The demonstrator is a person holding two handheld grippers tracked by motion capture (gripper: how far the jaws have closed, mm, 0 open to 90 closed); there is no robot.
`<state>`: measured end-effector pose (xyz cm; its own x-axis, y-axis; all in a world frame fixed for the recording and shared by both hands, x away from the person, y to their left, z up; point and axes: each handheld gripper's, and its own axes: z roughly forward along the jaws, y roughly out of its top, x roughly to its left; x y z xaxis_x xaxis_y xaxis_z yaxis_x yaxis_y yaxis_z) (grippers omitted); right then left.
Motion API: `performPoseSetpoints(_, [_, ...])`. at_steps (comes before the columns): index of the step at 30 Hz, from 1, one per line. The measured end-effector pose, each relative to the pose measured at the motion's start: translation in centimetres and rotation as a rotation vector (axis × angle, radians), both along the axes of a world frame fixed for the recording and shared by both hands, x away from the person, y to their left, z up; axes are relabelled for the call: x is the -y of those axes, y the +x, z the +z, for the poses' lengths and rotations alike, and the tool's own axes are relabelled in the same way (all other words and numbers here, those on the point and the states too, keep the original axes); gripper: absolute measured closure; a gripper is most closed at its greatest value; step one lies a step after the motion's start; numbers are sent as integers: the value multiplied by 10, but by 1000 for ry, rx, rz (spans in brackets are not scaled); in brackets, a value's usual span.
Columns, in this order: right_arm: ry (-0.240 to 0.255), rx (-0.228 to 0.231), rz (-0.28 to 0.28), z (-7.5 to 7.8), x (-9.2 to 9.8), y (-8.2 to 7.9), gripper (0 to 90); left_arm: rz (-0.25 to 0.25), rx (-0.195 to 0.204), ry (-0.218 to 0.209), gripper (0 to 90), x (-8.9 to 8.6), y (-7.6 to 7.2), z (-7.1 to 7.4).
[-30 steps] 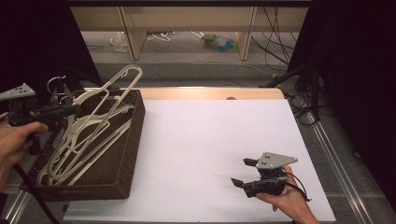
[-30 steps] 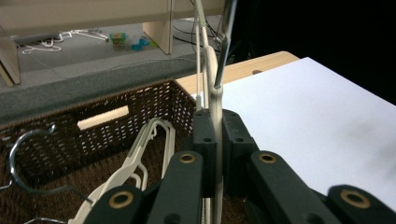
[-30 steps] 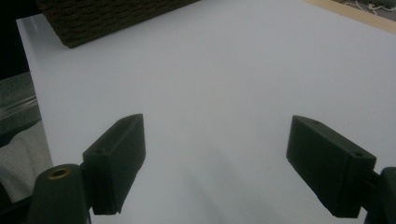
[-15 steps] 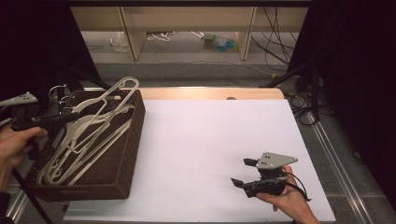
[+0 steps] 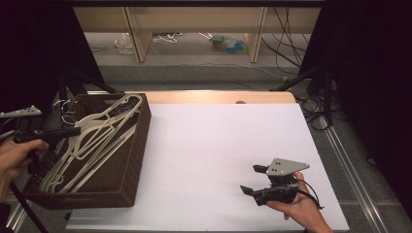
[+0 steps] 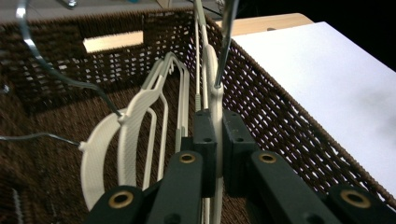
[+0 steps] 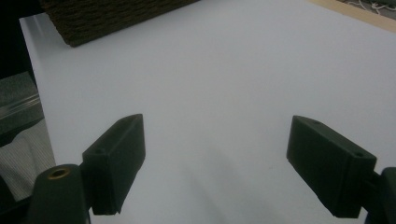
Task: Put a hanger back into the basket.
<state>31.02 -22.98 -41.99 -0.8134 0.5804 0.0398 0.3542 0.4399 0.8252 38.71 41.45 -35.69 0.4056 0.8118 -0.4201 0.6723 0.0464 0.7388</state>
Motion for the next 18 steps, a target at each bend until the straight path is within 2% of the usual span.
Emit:
performPoseSetpoints(1, [-3, -1, 2, 0, 0, 0, 203, 10, -1, -2, 859, -1, 1, -2])
performPoseSetpoints(2, [-3, 0, 4, 0, 0, 0, 203, -22, 10, 25, 858, -4, 4, -4])
performPoseSetpoints(3, [-1, 0, 3, 0, 0, 0, 203, -70, 53, 87, 858, -9, 9, -7])
performPoseSetpoints(4, [-1, 1, 1, 0, 0, 0, 203, -91, 75, 107, 858, -11, 12, -9])
performPoseSetpoints(5, [0, 1, 2, 0, 0, 0, 203, 19, -43, -18, 858, 1, 4, -8])
performPoseSetpoints(6, [2, -1, 2, 1, 1, 0, 203, 36, -72, -45, 858, 5, 3, -9])
performPoseSetpoints(12, [-1, 0, 4, 1, 1, 0, 203, 57, -91, -33, 852, 5, 11, -17])
performPoseSetpoints(13, [0, -2, 6, 0, 1, 0, 203, 62, -95, -23, 850, 5, 12, -18])
performPoseSetpoints(14, [0, -3, 6, 0, 1, 0, 203, 55, -86, 9, 847, 3, 14, -19])
performPoseSetpoints(15, [-1, -3, 7, 0, 1, 0, 203, 18, -34, 106, 837, -3, 18, -21])
performPoseSetpoints(16, [-3, -1, 7, 0, 0, 0, 203, -9, -4, 160, 816, -8, 21, -22])
performPoseSetpoints(18, [-2, -3, 9, 0, 0, 0, 203, 19, 2, 167, 790, -13, 20, -24])
